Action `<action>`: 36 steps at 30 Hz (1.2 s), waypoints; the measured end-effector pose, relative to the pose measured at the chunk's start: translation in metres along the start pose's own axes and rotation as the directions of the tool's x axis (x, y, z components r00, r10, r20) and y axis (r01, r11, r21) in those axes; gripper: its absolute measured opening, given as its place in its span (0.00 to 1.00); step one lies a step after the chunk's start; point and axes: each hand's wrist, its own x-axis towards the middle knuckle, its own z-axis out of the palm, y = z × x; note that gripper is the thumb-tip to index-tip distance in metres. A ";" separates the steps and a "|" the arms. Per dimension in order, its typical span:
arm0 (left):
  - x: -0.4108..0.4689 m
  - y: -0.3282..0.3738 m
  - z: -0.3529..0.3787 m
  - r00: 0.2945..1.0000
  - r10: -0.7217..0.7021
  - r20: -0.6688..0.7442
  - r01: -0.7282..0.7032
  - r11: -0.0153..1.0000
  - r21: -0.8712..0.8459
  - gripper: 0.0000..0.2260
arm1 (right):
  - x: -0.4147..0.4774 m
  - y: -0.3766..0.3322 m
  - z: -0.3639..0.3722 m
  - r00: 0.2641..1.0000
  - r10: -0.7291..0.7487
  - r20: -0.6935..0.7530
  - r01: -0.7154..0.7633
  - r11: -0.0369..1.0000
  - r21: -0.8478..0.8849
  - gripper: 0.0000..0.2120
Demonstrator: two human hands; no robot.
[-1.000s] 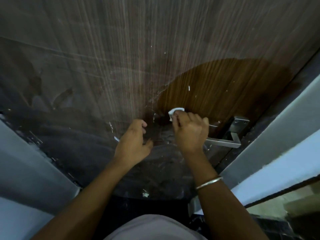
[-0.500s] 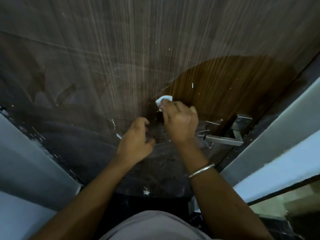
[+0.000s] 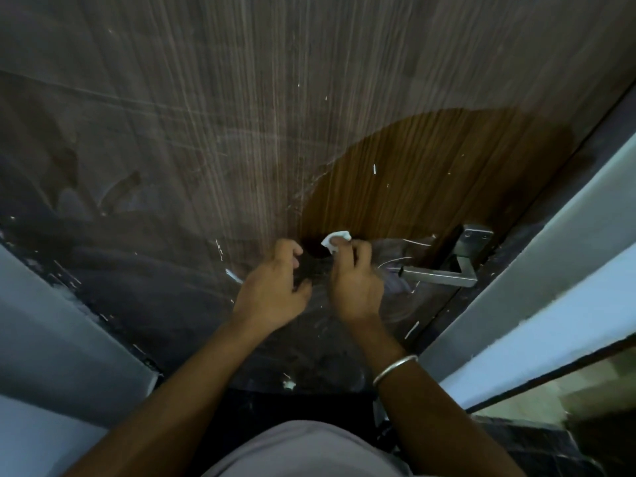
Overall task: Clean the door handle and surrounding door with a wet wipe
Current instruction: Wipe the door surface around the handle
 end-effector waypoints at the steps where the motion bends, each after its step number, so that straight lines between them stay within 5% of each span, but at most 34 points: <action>1: 0.001 0.000 0.000 1.000 0.007 0.002 -0.007 1.000 0.002 0.21 | -0.004 0.000 0.001 1.000 -0.009 0.018 0.009 1.000 -0.009 0.21; 6: 0.006 0.002 0.004 1.000 0.008 0.016 -0.008 1.000 -0.008 0.22 | -0.029 -0.009 0.005 0.990 -0.055 0.131 0.069 0.992 -0.103 0.38; 12: 0.010 0.006 0.012 0.997 0.064 0.038 -0.063 0.998 -0.012 0.23 | -0.033 0.002 0.004 0.988 -0.003 0.152 0.025 0.990 -0.142 0.45; 16: 0.011 0.007 0.014 0.996 0.077 0.033 -0.076 0.997 -0.028 0.22 | -0.039 0.029 0.003 0.959 0.248 0.139 -0.232 0.965 -0.120 0.47; 20: 0.011 0.006 0.016 0.995 0.091 0.047 -0.090 0.996 -0.015 0.23 | -0.035 0.045 -0.002 0.847 0.517 0.124 -0.525 0.851 0.032 0.42; 26: 0.015 0.012 0.025 0.993 0.107 0.049 -0.107 0.994 -0.011 0.23 | -0.029 0.028 -0.002 0.984 0.138 0.111 -0.138 0.990 -0.006 0.44; 32: 0.015 0.009 0.022 0.992 0.109 0.062 -0.108 0.994 -0.017 0.23 | -0.028 0.057 -0.010 0.901 0.434 0.008 -0.433 0.897 0.087 0.40; 36: 0.013 0.008 0.026 0.993 0.094 0.071 -0.093 0.996 -0.012 0.24 | -0.027 0.052 -0.012 0.969 0.235 0.075 -0.241 0.968 0.076 0.39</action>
